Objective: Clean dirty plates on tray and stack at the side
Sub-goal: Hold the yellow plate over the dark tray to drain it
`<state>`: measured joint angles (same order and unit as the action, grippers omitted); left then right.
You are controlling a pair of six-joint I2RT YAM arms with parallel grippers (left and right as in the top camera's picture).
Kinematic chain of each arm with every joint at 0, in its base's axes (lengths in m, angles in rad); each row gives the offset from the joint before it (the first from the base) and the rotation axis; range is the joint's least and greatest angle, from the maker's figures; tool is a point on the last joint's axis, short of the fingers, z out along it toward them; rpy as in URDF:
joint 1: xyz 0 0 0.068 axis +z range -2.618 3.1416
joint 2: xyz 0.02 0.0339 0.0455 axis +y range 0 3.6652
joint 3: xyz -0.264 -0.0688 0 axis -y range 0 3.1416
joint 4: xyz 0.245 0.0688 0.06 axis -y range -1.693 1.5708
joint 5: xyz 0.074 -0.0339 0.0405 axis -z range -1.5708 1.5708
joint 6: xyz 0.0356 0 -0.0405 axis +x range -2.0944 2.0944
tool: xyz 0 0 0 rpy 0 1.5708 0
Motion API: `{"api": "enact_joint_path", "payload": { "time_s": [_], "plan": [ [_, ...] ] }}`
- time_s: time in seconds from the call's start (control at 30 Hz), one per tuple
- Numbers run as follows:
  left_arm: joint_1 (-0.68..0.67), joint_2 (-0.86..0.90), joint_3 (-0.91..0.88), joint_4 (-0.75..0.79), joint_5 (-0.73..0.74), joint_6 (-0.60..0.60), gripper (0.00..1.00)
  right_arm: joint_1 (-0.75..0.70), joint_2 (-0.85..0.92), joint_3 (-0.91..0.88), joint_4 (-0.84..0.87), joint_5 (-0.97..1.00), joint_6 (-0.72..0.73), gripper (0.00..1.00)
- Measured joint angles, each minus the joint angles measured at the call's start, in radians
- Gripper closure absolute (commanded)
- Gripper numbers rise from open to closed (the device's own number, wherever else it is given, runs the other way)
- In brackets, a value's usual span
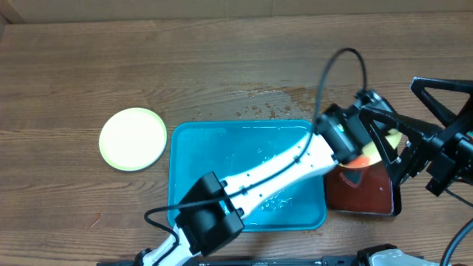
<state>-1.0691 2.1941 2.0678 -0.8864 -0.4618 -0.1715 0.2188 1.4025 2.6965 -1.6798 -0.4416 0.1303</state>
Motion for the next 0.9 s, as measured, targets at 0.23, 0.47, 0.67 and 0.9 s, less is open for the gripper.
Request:
{"api": "enact_joint_path", "payload": {
  "time_s": [0.23, 0.47, 0.67, 0.9],
  "plan": [
    [-0.079, 0.000, 0.000, 0.073, -0.208, 0.118, 0.96, 0.000, 0.000, 0.000, 0.000, 0.000, 0.000, 0.00],
    [-0.103, 0.000, 0.001, 0.132, -0.371, 0.233, 0.96, 0.000, -0.001, 0.000, -0.001, 0.000, 0.000, 0.00],
    [-0.103, 0.000, 0.001, 0.182, -0.469, 0.307, 0.96, 0.000, -0.007, 0.000, 0.000, 0.000, 0.000, 0.00],
    [-0.110, 0.000, 0.002, 0.261, -0.563, 0.395, 0.96, 0.000, -0.008, 0.000, 0.003, 0.000, 0.000, 0.00]
  ]
}}
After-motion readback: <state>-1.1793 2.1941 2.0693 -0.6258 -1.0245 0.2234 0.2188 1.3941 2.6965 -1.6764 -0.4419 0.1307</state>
